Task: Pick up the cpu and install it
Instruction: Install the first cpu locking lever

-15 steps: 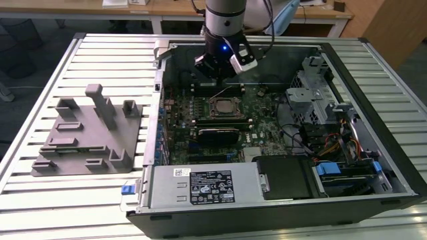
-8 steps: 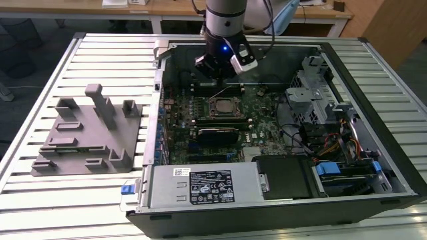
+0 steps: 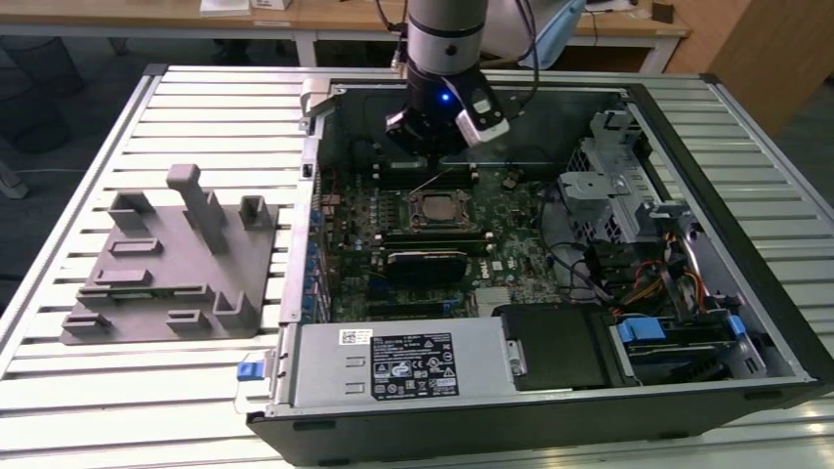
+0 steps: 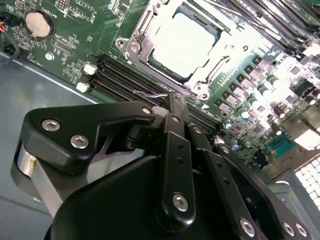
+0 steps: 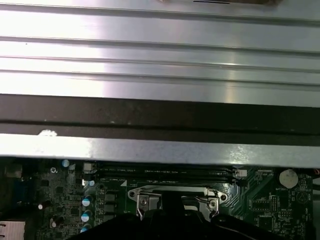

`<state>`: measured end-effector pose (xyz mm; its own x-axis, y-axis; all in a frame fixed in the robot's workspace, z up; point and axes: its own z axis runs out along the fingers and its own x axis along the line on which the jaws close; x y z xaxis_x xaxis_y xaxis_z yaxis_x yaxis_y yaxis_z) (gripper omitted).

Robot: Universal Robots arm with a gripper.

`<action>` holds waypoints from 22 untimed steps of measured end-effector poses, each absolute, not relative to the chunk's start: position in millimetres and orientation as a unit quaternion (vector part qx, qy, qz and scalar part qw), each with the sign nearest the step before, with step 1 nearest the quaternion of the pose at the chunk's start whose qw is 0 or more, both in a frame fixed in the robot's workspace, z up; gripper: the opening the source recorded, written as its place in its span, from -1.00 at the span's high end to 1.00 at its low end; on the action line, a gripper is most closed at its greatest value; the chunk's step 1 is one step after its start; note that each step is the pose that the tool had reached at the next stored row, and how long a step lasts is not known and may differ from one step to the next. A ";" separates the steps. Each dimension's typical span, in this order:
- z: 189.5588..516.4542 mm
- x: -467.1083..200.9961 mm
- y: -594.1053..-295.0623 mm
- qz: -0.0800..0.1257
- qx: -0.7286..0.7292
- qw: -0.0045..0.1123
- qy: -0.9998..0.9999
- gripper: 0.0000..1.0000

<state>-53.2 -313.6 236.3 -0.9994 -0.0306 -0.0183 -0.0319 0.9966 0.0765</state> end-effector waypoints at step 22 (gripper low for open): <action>229.5 -46.2 -305.0 0.034 -0.018 0.008 0.999 0.79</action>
<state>-46.2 -305.0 229.5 -0.9992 -0.0346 -0.0181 -0.0358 0.9970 0.0684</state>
